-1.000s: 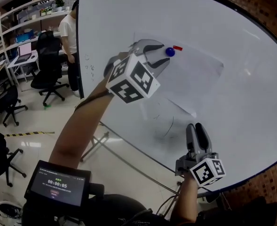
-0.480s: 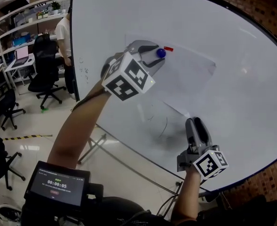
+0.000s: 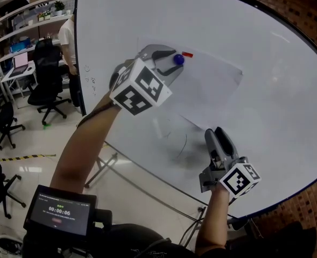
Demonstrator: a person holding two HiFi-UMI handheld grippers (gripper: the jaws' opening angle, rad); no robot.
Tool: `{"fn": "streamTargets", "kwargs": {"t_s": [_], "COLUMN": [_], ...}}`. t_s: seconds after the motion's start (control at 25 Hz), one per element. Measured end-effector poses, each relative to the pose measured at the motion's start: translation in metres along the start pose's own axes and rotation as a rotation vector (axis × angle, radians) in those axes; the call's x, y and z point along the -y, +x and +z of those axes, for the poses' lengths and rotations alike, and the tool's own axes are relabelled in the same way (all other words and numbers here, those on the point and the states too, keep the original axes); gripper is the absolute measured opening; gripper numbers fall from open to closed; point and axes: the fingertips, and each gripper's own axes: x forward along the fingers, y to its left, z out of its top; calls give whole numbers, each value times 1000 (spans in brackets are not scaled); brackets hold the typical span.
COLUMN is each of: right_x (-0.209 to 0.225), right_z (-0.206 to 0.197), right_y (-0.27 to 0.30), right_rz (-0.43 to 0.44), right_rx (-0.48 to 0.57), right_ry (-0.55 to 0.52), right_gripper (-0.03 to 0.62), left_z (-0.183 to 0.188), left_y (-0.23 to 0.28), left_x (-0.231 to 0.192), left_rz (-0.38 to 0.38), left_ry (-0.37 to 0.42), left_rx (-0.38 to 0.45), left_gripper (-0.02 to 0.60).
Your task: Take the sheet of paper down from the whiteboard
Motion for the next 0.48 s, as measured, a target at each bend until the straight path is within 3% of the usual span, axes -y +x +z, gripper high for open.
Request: {"fn": "streamTargets", "kwargs": {"t_s": [0.28, 0.48], "right_x": [-15, -18], "right_z": [13, 22], "right_y": [20, 33], "right_rz": [44, 28], "right_rx": [-25, -40], "right_ry": [-13, -27], "right_gripper": [208, 168], "left_z": [1, 1], "left_y": [-1, 1], "left_x": [2, 3], "left_rz": [5, 6], "left_ry": [-5, -2], "left_rx": [6, 4], "left_gripper": [156, 155]}}
